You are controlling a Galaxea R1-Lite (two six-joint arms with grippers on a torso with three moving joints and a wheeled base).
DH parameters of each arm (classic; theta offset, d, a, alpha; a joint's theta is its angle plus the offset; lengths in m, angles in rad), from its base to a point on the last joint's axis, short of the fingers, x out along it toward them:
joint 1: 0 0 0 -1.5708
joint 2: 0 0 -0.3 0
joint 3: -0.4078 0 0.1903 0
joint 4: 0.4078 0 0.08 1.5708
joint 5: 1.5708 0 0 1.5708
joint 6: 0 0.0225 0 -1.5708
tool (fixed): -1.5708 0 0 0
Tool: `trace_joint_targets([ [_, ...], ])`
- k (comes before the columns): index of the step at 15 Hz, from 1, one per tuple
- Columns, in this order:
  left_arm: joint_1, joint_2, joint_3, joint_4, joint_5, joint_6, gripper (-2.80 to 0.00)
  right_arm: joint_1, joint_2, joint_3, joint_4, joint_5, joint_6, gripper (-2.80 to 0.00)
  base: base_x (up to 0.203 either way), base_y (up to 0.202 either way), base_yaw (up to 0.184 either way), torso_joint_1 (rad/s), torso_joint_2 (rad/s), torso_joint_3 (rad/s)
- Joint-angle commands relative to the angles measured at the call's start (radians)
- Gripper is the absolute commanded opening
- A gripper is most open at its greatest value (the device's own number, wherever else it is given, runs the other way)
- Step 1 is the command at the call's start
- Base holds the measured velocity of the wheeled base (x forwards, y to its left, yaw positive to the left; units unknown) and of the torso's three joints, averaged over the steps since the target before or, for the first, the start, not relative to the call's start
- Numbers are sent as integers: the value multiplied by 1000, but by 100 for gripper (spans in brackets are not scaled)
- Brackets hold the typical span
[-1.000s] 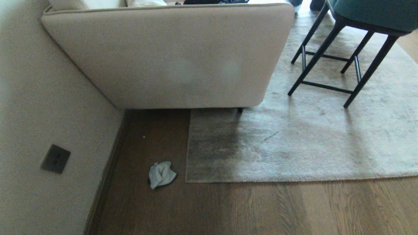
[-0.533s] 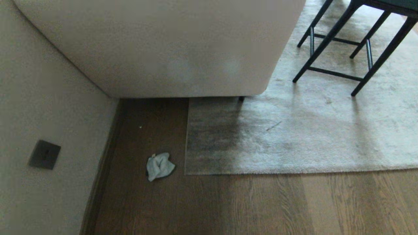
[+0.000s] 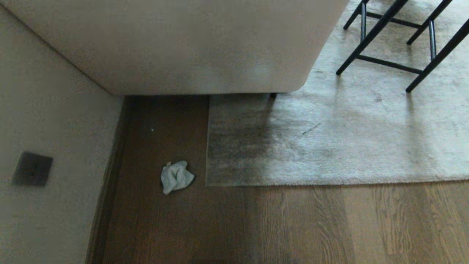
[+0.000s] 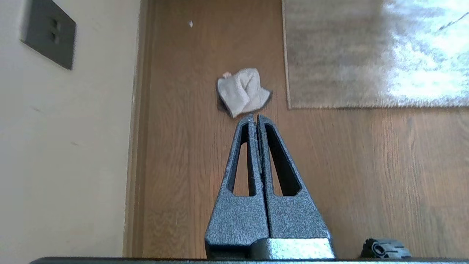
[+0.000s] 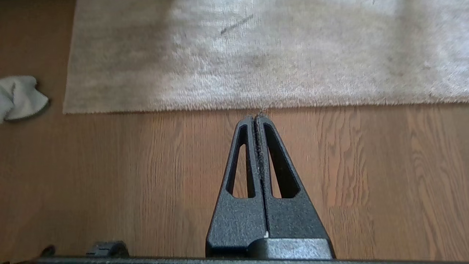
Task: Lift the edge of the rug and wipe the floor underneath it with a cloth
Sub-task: Pick up the rag
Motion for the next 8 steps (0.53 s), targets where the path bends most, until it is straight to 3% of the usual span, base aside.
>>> trace_joint_targets([
  [1, 0, 0, 0, 0, 0, 0, -280, 0, 0, 0, 0, 0, 0, -280, 0, 0, 0, 7, -1, -198],
  [8, 0, 0, 0, 1, 0, 0, -280, 0, 0, 0, 0, 0, 0, -280, 0, 0, 0, 1, 4, -200],
])
